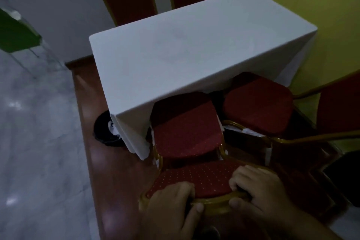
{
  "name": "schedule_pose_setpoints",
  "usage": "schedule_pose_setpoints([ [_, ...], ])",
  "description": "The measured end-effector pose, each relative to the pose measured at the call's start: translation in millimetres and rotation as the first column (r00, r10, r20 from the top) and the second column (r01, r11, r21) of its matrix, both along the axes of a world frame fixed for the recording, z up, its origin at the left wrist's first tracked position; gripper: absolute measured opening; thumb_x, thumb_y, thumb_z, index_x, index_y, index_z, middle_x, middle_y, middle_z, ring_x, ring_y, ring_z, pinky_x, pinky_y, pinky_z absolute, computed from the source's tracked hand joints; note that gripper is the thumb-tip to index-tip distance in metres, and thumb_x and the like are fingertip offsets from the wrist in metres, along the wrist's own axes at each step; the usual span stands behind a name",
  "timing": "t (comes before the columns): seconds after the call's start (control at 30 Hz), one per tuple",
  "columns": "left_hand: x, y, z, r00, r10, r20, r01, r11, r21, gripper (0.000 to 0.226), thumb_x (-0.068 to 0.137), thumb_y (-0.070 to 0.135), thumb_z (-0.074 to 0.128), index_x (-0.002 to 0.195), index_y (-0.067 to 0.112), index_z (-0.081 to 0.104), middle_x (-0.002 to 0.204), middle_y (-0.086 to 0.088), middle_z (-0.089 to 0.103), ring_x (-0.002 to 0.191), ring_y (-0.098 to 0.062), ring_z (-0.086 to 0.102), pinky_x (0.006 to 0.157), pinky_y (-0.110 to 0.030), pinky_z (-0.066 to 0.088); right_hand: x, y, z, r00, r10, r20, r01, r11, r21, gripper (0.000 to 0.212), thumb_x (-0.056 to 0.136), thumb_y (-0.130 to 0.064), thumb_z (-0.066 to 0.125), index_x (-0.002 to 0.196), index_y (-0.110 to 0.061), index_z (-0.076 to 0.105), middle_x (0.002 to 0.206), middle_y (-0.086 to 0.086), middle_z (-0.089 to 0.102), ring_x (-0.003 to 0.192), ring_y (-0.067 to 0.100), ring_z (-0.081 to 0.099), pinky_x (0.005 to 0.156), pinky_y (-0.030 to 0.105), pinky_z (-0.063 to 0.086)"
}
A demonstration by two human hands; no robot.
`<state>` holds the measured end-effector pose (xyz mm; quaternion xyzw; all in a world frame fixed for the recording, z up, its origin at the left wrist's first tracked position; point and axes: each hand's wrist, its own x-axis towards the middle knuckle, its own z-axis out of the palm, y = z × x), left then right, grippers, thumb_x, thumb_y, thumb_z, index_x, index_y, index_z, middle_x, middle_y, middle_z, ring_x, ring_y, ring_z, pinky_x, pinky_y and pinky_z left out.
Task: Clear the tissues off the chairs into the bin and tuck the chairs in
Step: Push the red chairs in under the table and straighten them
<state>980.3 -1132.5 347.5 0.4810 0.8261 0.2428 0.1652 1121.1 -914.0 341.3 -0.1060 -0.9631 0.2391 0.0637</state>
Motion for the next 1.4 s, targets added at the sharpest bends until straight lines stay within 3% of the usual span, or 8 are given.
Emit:
schedule_pose_setpoints([
  [0.1,5,18,7,1.000,0.007,0.001,-0.007,1.000,-0.014,0.025,0.088,0.065,0.034,0.088,0.041,0.041,0.081,0.025,0.044,0.076,0.005,0.043,0.067,-0.016,0.026,-6,14,6,0.994,0.083,0.070,-0.088,0.994,0.062,0.043,0.094,-0.069,0.028,0.081,-0.035,0.052,0.085,-0.019,0.050,0.080,0.000,0.047,0.068,0.029,0.041],
  [0.23,12,28,8,0.998,0.045,-0.043,-0.047,0.997,-0.057,0.021,0.084,0.056,0.045,0.086,0.037,0.052,0.086,0.020,0.056,0.074,-0.003,0.056,0.061,-0.019,0.034,-9,7,4,0.986,0.125,0.109,-0.137,0.984,0.112,0.032,0.097,-0.062,0.033,0.086,-0.038,0.051,0.090,-0.021,0.045,0.085,-0.001,0.040,0.070,0.028,0.036],
  [0.33,16,34,2,0.998,0.038,-0.050,-0.042,0.995,-0.085,0.026,0.083,0.055,0.045,0.087,0.032,0.056,0.089,0.015,0.060,0.077,-0.009,0.061,0.062,-0.027,0.043,-11,12,0,0.989,0.111,0.099,-0.118,0.991,0.070,0.032,0.093,-0.066,0.039,0.082,-0.037,0.048,0.084,-0.018,0.042,0.079,0.000,0.038,0.065,0.029,0.038],
  [0.5,30,64,3,0.972,0.224,-0.067,-0.229,0.970,-0.078,0.040,0.087,0.075,0.028,0.086,0.037,0.038,0.085,0.018,0.043,0.077,-0.006,0.041,0.066,-0.031,0.034,-15,45,-9,0.979,0.195,0.054,-0.199,0.977,0.075,0.034,0.089,-0.069,0.044,0.082,-0.036,0.049,0.083,-0.018,0.040,0.078,0.003,0.037,0.060,0.030,0.036],
  [0.73,60,110,6,0.912,0.388,-0.130,-0.403,0.908,-0.115,0.036,0.093,0.066,0.026,0.087,0.032,0.038,0.084,0.013,0.043,0.076,-0.013,0.041,0.071,-0.040,0.040,-19,89,-4,0.971,0.238,0.012,-0.238,0.970,0.056,0.035,0.085,-0.066,0.049,0.078,-0.032,0.043,0.078,-0.013,0.040,0.076,0.012,0.041,0.060,0.038,0.042],
  [0.97,71,117,4,0.879,0.450,-0.160,-0.470,0.874,-0.126,0.031,0.095,0.058,0.030,0.086,0.030,0.040,0.083,0.011,0.042,0.075,-0.015,0.040,0.072,-0.039,0.038,-15,95,-5,0.981,0.193,0.012,-0.193,0.979,0.063,0.042,0.083,-0.073,0.046,0.074,-0.032,0.049,0.075,-0.011,0.048,0.073,0.015,0.049,0.059,0.037,0.042],
  [1.13,70,120,2,0.870,0.467,-0.159,-0.486,0.867,-0.110,0.031,0.094,0.059,0.031,0.084,0.030,0.037,0.081,0.012,0.040,0.073,-0.013,0.037,0.071,-0.035,0.033,-20,101,-7,0.971,0.240,0.000,-0.240,0.969,0.063,0.041,0.083,-0.069,0.051,0.071,-0.032,0.040,0.072,-0.012,0.039,0.070,0.011,0.044,0.057,0.034,0.039],
  [1.4,68,152,-4,0.831,0.527,-0.180,-0.547,0.833,-0.087,0.033,0.093,0.060,0.030,0.087,0.030,0.040,0.086,0.011,0.043,0.076,-0.011,0.033,0.072,-0.034,0.029,-31,134,-9,0.967,0.251,-0.049,-0.247,0.965,0.086,0.048,0.084,-0.071,0.045,0.066,-0.027,0.043,0.065,-0.010,0.041,0.063,0.010,0.039,0.054,0.033,0.036],
])
